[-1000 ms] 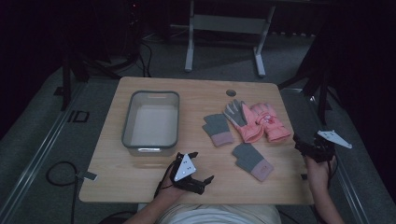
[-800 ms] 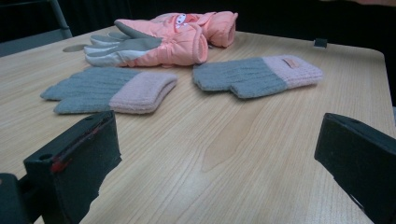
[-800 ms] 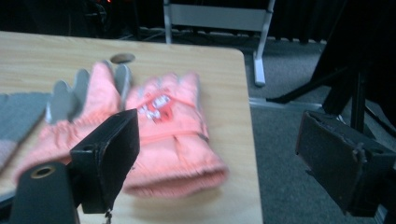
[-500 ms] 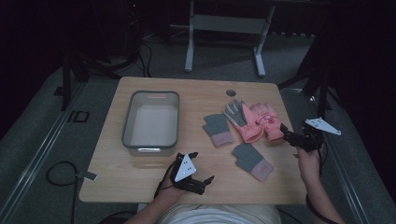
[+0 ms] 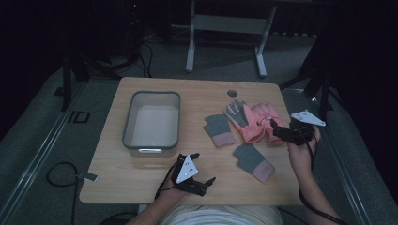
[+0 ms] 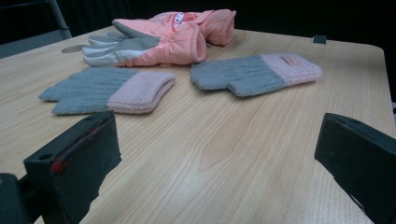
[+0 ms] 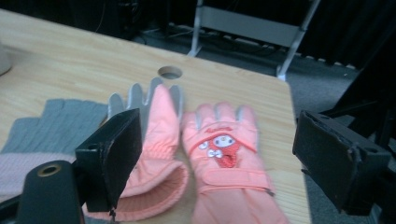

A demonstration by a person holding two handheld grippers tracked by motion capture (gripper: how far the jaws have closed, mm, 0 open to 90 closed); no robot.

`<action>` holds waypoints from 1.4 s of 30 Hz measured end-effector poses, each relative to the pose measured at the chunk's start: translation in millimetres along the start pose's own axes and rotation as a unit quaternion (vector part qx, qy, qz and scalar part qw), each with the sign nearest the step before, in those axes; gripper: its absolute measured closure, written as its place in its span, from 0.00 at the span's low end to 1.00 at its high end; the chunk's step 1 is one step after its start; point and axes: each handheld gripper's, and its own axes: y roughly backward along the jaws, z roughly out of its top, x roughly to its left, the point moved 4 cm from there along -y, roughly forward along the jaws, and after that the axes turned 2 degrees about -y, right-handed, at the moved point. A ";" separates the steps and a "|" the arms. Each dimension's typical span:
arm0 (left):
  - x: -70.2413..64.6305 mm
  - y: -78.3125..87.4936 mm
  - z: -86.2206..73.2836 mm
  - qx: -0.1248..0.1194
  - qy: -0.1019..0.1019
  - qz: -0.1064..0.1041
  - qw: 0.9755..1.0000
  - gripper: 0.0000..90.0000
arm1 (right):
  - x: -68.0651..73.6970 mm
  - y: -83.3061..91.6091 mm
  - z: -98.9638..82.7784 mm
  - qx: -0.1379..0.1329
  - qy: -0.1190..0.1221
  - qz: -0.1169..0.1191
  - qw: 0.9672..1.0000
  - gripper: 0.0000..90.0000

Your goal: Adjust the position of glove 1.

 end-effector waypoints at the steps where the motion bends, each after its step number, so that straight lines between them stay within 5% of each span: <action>1: 0.3 0.0 0.0 0.000 0.001 0.000 1.000 0.00 | 2.6 -2.2 0.4 0.005 0.001 0.007 1.000 0.16; 8: 0.2 0.0 0.0 0.000 0.000 -0.001 1.000 0.00 | 20.4 -12.2 7.6 0.003 -0.006 0.059 0.998 0.14; 13: 0.6 0.0 -0.1 -0.001 0.003 -0.002 1.000 0.00 | 32.8 -19.5 13.0 0.005 -0.005 0.072 0.997 0.12; 17: 0.1 -0.1 0.0 0.000 0.001 -0.002 1.000 0.00 | 44.1 -24.9 15.1 0.004 -0.016 0.102 0.995 0.12; 22: 0.1 -0.1 0.0 0.001 0.001 -0.003 1.000 0.00 | 57.9 -33.8 13.7 0.020 -0.003 0.132 0.991 0.13; 42: 0.5 0.2 0.0 -0.002 0.003 -0.003 1.000 0.00 | 96.5 -73.2 9.2 0.028 0.045 0.173 0.983 0.40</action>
